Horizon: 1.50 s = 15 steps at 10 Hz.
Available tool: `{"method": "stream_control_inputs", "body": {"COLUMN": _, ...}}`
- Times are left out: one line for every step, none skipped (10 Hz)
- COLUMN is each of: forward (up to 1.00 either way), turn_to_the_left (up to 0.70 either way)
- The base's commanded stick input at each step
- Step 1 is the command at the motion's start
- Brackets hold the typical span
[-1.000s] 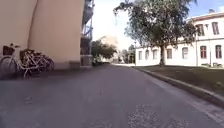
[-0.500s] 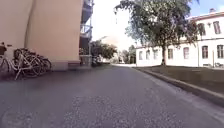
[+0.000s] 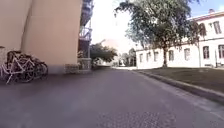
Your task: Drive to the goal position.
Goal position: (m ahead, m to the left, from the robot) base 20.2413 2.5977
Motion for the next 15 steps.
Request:
{"method": "stream_control_inputs", "body": {"forward": 0.85, "turn_to_the_left": 0.00}}
{"method": "stream_control_inputs", "body": {"forward": 0.85, "turn_to_the_left": 0.00}}
{"method": "stream_control_inputs", "body": {"forward": 0.85, "turn_to_the_left": 0.00}}
{"method": "stream_control_inputs", "body": {"forward": 0.85, "turn_to_the_left": 0.00}}
{"method": "stream_control_inputs", "body": {"forward": 0.85, "turn_to_the_left": -0.24}}
{"method": "stream_control_inputs", "body": {"forward": 0.85, "turn_to_the_left": -0.34}}
{"method": "stream_control_inputs", "body": {"forward": 0.85, "turn_to_the_left": -0.34}}
{"method": "stream_control_inputs", "body": {"forward": 0.85, "turn_to_the_left": -0.27}}
{"method": "stream_control_inputs", "body": {"forward": 0.85, "turn_to_the_left": -0.08}}
{"method": "stream_control_inputs", "body": {"forward": 0.85, "turn_to_the_left": 0.00}}
{"method": "stream_control_inputs", "body": {"forward": 0.85, "turn_to_the_left": 0.00}}
{"method": "stream_control_inputs", "body": {"forward": 0.85, "turn_to_the_left": 0.00}}
{"method": "stream_control_inputs", "body": {"forward": 0.85, "turn_to_the_left": 0.00}}
{"method": "stream_control_inputs", "body": {"forward": 0.85, "turn_to_the_left": 0.00}}
{"method": "stream_control_inputs", "body": {"forward": 0.85, "turn_to_the_left": 0.00}}
